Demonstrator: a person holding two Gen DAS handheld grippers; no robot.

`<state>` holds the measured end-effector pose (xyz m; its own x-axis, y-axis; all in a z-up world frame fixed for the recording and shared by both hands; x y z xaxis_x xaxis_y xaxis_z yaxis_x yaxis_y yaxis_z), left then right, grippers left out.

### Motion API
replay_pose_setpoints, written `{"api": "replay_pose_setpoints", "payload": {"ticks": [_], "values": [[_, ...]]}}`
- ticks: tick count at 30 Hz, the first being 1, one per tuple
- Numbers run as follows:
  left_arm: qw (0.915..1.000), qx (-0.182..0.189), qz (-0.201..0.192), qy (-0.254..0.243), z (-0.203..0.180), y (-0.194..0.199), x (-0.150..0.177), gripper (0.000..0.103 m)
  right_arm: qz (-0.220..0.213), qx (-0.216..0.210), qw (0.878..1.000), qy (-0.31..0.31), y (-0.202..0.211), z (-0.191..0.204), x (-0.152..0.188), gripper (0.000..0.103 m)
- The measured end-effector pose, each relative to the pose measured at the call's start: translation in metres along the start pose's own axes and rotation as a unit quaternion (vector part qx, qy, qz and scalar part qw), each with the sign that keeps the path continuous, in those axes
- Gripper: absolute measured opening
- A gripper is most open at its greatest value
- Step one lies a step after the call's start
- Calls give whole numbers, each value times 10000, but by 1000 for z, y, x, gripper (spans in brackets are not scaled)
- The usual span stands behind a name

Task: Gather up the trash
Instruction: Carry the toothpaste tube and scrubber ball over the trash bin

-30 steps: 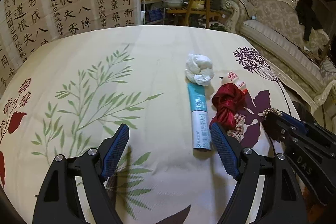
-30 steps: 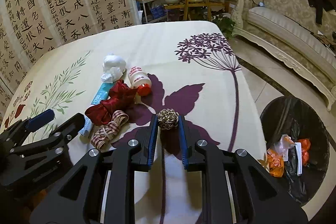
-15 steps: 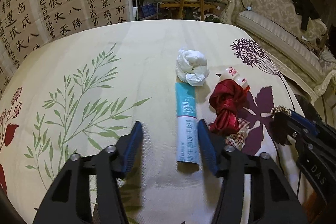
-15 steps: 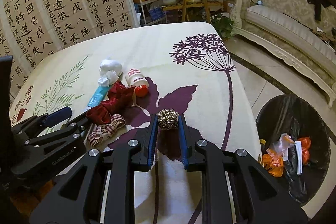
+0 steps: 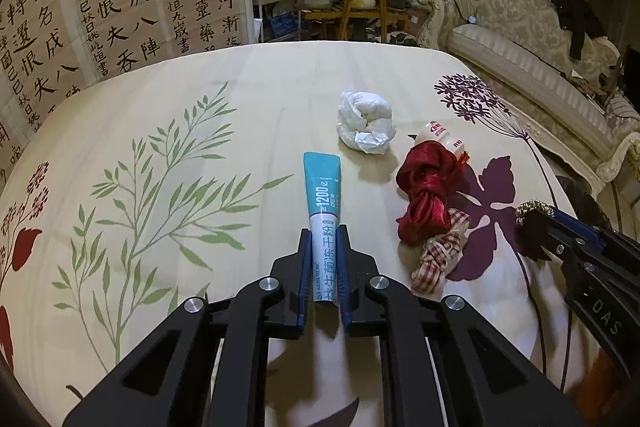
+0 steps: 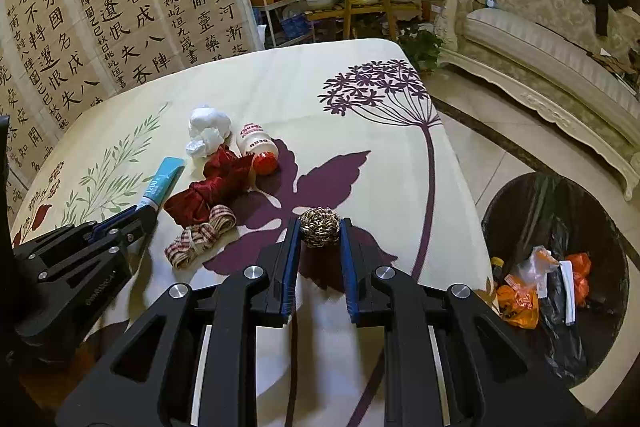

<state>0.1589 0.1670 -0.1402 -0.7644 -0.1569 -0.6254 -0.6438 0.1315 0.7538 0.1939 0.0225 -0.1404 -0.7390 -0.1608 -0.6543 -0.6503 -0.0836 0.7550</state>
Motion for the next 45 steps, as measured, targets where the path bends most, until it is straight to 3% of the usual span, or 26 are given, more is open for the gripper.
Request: {"api": "replay_pose_setpoints", "payload": {"ticks": [22,45], "values": [[9989,140,-410,-186,-41,44,7,12,-248,150,9994,-175,42,-29,18,19],[9930,725,-412,-842,-157,19,-5,12,-423,1064,9885,-989,51,-164,28,19]]}}
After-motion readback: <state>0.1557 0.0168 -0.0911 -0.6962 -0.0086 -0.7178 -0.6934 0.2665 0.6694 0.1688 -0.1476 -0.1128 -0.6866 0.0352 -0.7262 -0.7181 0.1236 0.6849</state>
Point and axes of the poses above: each gripper's, at about its wrist camera, not at the fingertips, and y roughly against the way its jaws point, z to its left, x to its underside, the point moved 10 cm from there along -y, roughly the way its jaws point, and after that the axes turned 13 degrees about x, right-handed, at the moved point
